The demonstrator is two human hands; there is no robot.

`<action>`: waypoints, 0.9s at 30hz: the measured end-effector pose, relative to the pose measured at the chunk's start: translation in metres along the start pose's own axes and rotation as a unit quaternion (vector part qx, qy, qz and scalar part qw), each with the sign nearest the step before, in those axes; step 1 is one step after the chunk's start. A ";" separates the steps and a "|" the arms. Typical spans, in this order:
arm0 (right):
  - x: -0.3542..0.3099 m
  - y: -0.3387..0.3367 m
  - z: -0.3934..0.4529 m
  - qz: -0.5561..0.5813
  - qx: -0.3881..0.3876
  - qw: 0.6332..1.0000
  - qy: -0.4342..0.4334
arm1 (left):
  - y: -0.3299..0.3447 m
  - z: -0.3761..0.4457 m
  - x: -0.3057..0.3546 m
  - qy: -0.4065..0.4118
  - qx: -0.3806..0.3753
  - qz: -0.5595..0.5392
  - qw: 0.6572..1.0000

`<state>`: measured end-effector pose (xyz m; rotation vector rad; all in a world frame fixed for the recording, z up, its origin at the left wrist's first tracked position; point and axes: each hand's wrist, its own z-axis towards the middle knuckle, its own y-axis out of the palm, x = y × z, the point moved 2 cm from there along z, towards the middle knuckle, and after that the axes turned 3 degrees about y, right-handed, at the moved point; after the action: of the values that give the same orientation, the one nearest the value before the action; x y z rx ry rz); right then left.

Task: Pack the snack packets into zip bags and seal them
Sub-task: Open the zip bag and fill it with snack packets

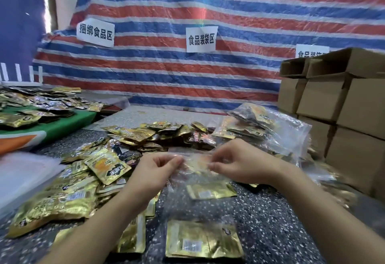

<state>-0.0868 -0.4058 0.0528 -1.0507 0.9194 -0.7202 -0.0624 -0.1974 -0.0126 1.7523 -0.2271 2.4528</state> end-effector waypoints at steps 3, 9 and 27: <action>0.002 0.005 0.003 0.045 0.017 0.999 0.013 | 0.000 0.003 -0.008 0.001 -0.001 0.010 1.000; 0.018 -0.028 0.047 0.218 0.183 0.952 0.110 | -0.008 0.011 -0.007 0.039 0.052 -0.018 0.998; 0.033 0.030 0.245 0.246 0.007 0.911 0.330 | -0.023 0.027 -0.039 0.017 0.135 0.031 0.990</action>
<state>0.1488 -0.3253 0.0674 -0.5056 1.6852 -0.6539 -0.0206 -0.1804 -0.0395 1.8244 0.0579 2.6615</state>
